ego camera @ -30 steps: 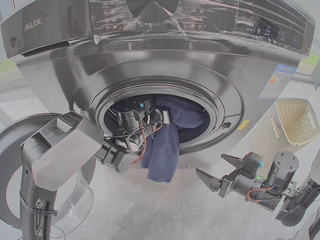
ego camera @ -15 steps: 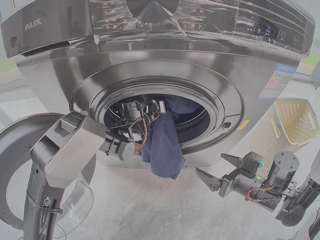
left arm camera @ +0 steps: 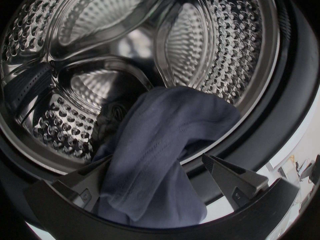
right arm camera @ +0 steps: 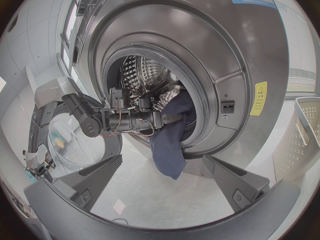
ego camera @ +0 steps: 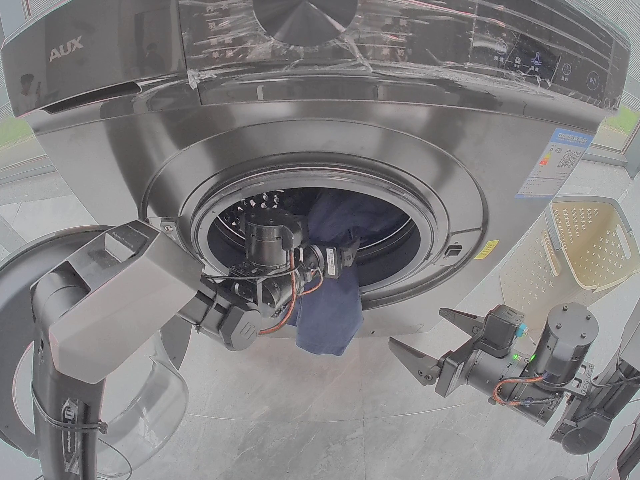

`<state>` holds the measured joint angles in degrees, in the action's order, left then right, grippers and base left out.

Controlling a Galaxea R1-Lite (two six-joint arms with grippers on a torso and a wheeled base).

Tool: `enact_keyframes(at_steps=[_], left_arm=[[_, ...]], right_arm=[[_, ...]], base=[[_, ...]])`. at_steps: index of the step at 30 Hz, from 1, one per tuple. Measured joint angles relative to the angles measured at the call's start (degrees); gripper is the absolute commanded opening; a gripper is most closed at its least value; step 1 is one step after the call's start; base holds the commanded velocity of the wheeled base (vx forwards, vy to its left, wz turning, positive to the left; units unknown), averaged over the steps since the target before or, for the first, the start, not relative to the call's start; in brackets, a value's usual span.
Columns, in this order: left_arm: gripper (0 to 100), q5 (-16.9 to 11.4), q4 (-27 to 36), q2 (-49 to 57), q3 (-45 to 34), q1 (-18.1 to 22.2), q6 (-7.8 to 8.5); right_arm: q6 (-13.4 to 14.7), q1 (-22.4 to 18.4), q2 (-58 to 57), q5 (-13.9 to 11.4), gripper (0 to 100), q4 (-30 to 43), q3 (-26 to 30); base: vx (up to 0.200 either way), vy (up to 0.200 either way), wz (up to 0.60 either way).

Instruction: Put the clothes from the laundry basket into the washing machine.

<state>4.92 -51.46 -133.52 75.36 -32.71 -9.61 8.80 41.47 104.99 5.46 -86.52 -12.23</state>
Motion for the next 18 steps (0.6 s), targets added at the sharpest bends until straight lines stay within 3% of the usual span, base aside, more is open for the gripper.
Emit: enact_keyframes(at_steps=[4,5,18], left_arm=[[100,-0.69,0.52,0.34,-1.99,-0.34,0.15],[0,-0.77,0.52,0.17,-2.01,-0.41,0.22],[0,-0.41,1.48,-4.16,4.10,-0.04,0.63]], right_arm=[[0.04,0.41,0.00,0.06,100,0.02,0.02],[0.04,0.45,-0.02,0.06,100,0.00,0.00],[0.00,0.69,-0.02,0.01,100,-0.35,-0.45]], base=[[0.000,0.000,0.00],[0.000,0.000,0.00],[0.000,0.000,0.00]])
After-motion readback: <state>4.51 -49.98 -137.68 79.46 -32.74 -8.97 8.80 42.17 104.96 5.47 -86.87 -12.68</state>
